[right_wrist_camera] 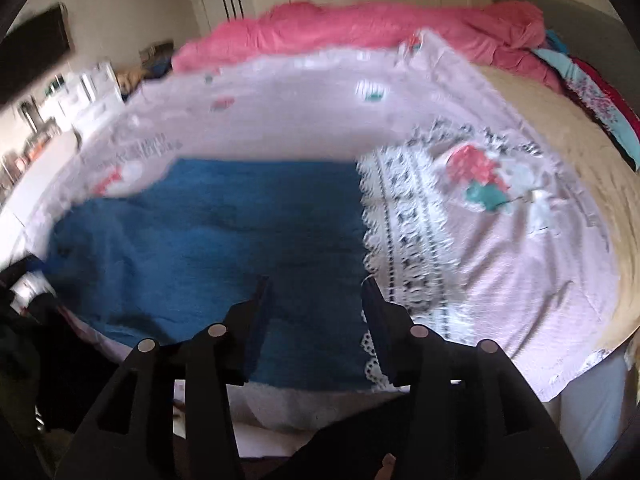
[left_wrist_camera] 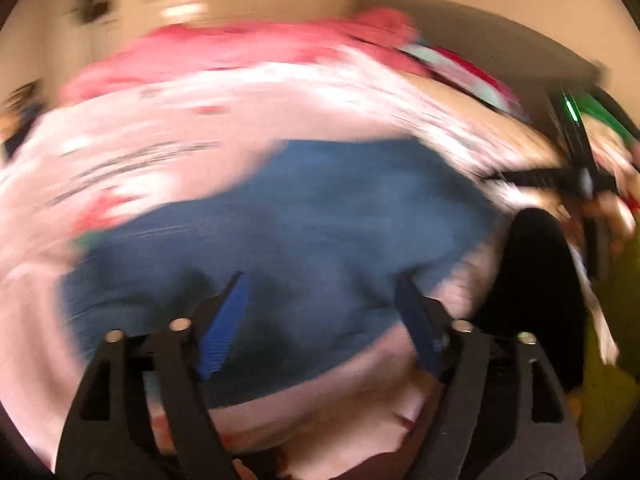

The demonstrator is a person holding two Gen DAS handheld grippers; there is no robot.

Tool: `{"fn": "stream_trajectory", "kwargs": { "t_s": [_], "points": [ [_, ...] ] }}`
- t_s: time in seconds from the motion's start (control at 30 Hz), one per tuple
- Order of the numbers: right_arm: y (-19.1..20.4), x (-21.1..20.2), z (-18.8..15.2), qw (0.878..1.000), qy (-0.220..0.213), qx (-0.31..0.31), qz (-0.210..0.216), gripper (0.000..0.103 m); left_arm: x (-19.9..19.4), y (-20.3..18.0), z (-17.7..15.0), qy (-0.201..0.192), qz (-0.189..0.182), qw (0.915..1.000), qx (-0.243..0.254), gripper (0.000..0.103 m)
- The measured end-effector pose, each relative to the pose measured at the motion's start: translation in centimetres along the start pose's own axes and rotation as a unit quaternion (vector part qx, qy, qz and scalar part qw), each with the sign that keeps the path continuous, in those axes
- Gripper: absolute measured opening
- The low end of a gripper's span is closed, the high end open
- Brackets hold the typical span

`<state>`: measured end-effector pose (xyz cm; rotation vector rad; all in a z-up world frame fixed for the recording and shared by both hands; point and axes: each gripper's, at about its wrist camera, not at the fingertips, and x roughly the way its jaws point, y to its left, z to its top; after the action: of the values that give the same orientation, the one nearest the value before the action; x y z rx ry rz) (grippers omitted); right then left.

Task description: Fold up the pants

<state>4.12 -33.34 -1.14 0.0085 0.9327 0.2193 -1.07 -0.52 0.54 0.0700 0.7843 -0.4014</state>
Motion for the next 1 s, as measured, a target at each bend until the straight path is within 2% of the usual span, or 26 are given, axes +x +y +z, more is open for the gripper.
{"fn": "stream_trajectory", "kwargs": {
  "t_s": [0.03,0.1,0.23,0.27,0.33,0.37,0.4,0.47,0.6,0.7,0.77,0.83,0.9,1.0],
  "points": [
    [-0.2,1.4,-0.2,1.000,0.027,0.008,-0.005,0.045,-0.7,1.7,-0.1,0.001,0.029,0.9991,-0.030,0.075],
    [-0.6,3.1,-0.7,0.998,0.053,0.016,-0.004,0.045,-1.6,5.4,-0.8,0.013,0.070,0.9916,-0.108,0.079],
    [-1.0,3.6,-1.7,0.998,0.048,0.030,0.014,0.049,-1.0,8.9,-1.9,0.035,0.107,0.9762,-0.185,0.088],
    [-1.1,3.5,-1.7,0.998,0.048,0.033,0.018,0.051,-0.5,9.5,-2.0,0.040,0.112,0.9708,-0.208,0.090],
    [-1.3,3.5,-1.8,0.998,0.048,0.033,0.020,0.051,0.7,10.2,-2.1,0.037,0.089,0.9678,-0.232,0.090],
    [-1.2,3.4,-1.9,0.998,0.048,0.032,0.020,0.051,1.4,10.1,-2.0,0.037,0.084,0.9676,-0.235,0.090],
    [-1.2,3.3,-2.0,0.998,0.048,0.033,0.019,0.051,1.9,10.0,-1.8,0.040,0.086,0.9684,-0.231,0.075],
    [-1.1,3.3,-2.1,0.998,0.049,0.030,0.017,0.051,3.1,9.7,-1.8,0.064,0.118,0.9673,-0.215,0.056],
    [-1.2,2.9,-2.3,0.998,0.053,0.031,0.022,0.051,0.9,10.3,-2.1,0.057,0.131,0.9693,-0.200,0.043],
    [-1.2,2.9,-2.5,0.998,0.053,0.031,0.023,0.051,0.0,10.8,-2.3,0.052,0.137,0.9710,-0.189,0.046],
    [-1.1,3.1,-2.4,0.998,0.054,0.029,0.019,0.051,1.4,11.2,-2.7,0.070,0.149,0.9686,-0.187,0.058],
    [-1.1,3.1,-2.4,0.998,0.054,0.029,0.021,0.053,2.0,11.4,-3.2,0.076,0.144,0.9675,-0.193,0.062],
    [-1.3,3.1,-2.5,0.998,0.051,0.032,0.028,0.053,1.5,11.9,-3.2,0.070,0.139,0.9662,-0.206,0.069],
    [-1.7,2.9,-2.5,0.997,0.047,0.038,0.040,0.053,-0.4,12.3,-2.9,0.051,0.138,0.9648,-0.218,0.070]
  ]
}}
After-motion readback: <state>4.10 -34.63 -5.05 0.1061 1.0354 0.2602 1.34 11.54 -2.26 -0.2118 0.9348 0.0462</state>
